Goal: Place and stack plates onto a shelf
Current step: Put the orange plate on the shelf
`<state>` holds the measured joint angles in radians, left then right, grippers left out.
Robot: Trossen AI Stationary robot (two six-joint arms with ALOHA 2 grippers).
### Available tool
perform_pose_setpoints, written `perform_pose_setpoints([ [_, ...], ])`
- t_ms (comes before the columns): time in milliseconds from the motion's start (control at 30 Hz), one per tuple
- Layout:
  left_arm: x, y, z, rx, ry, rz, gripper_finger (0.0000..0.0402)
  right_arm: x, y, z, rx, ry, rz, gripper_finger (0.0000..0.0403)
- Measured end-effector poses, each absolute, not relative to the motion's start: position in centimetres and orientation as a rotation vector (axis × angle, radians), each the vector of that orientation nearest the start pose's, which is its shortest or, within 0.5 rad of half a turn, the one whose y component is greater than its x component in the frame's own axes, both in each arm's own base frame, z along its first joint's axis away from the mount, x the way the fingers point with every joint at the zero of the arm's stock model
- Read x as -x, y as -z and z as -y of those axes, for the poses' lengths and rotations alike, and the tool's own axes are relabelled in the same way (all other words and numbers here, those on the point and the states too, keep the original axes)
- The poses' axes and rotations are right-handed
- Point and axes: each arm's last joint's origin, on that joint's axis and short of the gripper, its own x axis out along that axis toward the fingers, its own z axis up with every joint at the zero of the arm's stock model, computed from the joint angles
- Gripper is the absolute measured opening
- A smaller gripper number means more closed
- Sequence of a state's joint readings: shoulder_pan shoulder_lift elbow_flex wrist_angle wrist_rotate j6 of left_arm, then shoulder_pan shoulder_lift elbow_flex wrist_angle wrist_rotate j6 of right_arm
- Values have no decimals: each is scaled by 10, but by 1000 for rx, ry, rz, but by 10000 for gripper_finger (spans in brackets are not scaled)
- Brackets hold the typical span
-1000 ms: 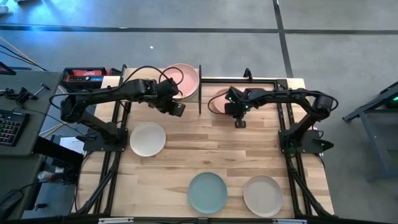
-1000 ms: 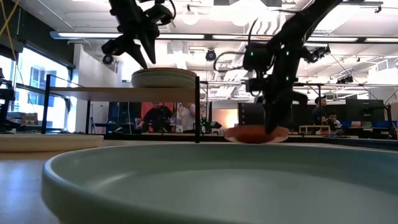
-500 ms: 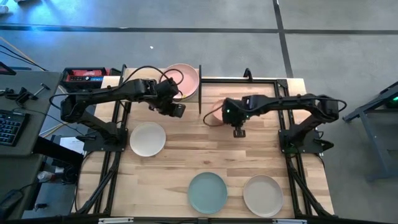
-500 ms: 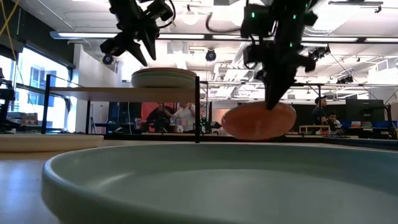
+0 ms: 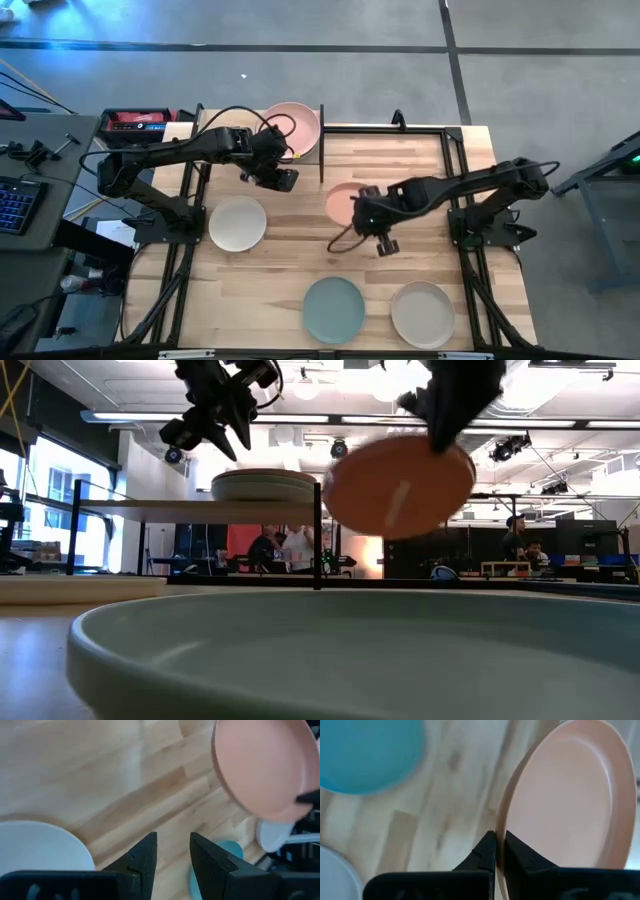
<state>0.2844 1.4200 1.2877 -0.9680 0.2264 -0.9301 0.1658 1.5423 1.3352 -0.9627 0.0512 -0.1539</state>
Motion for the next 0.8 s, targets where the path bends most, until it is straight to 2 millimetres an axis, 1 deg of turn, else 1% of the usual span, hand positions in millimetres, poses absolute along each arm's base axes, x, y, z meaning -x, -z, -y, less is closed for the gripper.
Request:
perform_pose_setpoints([
  [167,-267,-306,-66,1158,-528,-996,106,-307,-308,-71,341,-276,-1070,0],
  [300,-268,-306,-62,1174,-530,-1000,106,-315,-319,-82,414,-326,-1029,0],
  [433,-269,-307,-56,1199,-536,-1004,106,-323,-325,-84,474,-357,-1029,0],
  [600,-272,-308,-49,1198,-514,-993,106,-333,-326,-83,519,-378,-1030,0],
  [800,-276,-309,-44,1211,-498,-974,106,-337,-326,-84,556,-400,-1020,0],
])
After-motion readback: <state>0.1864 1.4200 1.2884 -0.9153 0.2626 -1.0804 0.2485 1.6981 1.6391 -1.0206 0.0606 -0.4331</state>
